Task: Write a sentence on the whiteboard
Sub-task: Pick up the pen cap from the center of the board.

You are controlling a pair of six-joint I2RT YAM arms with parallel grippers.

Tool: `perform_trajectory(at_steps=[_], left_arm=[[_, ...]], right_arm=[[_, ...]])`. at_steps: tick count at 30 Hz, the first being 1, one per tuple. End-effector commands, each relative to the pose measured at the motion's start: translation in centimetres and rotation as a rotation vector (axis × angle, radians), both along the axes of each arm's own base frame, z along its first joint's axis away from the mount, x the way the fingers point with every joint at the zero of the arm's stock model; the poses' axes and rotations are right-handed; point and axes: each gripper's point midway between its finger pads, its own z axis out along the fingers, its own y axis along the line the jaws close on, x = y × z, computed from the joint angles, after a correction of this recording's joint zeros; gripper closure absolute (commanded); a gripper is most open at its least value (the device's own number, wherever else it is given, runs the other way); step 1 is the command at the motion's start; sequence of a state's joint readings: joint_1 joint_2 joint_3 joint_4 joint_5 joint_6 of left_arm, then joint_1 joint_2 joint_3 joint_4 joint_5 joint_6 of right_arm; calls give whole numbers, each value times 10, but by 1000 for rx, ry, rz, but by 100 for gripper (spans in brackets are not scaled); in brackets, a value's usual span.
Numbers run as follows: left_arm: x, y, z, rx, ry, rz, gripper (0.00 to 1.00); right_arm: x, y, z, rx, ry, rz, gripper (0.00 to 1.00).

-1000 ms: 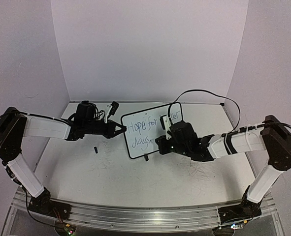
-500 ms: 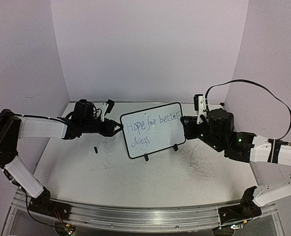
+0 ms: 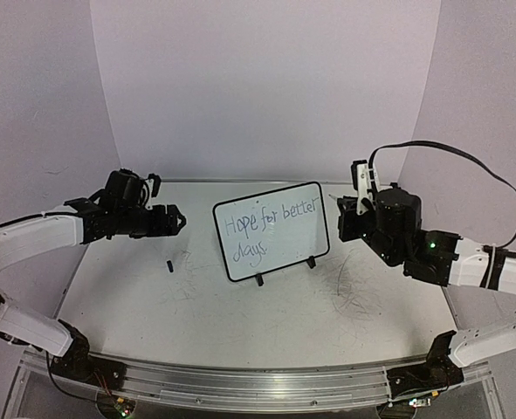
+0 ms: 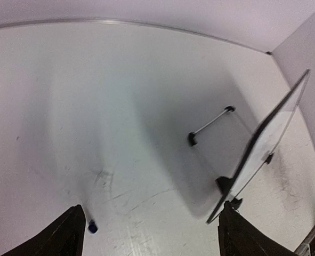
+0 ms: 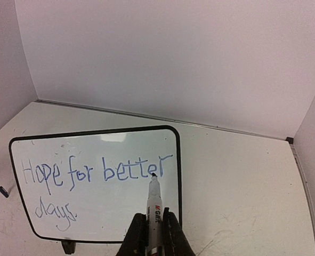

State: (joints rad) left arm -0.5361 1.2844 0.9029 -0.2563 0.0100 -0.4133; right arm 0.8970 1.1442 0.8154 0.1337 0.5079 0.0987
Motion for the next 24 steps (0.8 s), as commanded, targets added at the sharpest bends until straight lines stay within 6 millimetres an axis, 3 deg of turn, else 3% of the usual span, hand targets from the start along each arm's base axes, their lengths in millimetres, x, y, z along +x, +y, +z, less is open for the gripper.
perform_trajectory(at_steps=[1, 10, 18, 24], left_arm=[[-20, 38, -59, 134, 307, 200, 15], [-18, 27, -111, 233, 468, 156, 27], [9, 24, -140, 341, 477, 144, 49], [10, 25, -156, 377, 504, 141, 69]], right_arm=[[3, -1, 29, -17, -67, -7, 100], [-5, 2, 23, 21, -47, 43, 100], [-10, -5, 29, 56, -57, 39, 100], [-14, -7, 39, 78, -64, 47, 100]])
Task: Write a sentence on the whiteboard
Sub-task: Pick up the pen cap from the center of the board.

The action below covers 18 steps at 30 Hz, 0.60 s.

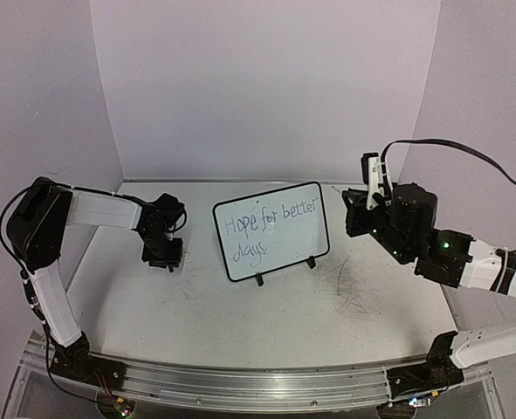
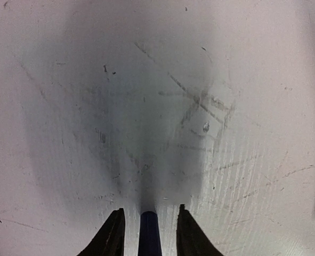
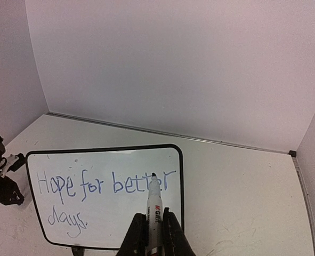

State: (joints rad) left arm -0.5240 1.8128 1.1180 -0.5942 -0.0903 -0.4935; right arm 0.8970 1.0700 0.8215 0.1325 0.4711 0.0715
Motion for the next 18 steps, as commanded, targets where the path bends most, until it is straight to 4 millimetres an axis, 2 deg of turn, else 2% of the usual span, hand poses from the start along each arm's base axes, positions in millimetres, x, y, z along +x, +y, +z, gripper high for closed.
perform_trajectory(at_steps=[1, 4, 7, 10, 12, 16, 18], left_arm=[[11, -1, 7, 19, -35, -7, 73], [11, 0, 18, 10, -59, -9, 90], [12, -1, 58, -40, -138, -8, 100], [12, -6, 118, -119, -233, -26, 100], [8, -15, 168, -207, -314, -78, 100], [-21, -51, 280, -511, -484, -279, 100], [-41, -73, 325, -680, -547, -417, 100]], right_arm=[[-4, -4, 12, 40, -12, 3, 100], [-3, -5, 13, 46, -9, -6, 100], [0, 0, 13, 52, 0, -2, 100], [7, 20, 10, 96, 52, 117, 100], [12, 33, 9, 151, 98, 226, 100], [-5, 79, 24, 209, 133, 519, 100], [-14, 98, 37, 239, 142, 641, 100]])
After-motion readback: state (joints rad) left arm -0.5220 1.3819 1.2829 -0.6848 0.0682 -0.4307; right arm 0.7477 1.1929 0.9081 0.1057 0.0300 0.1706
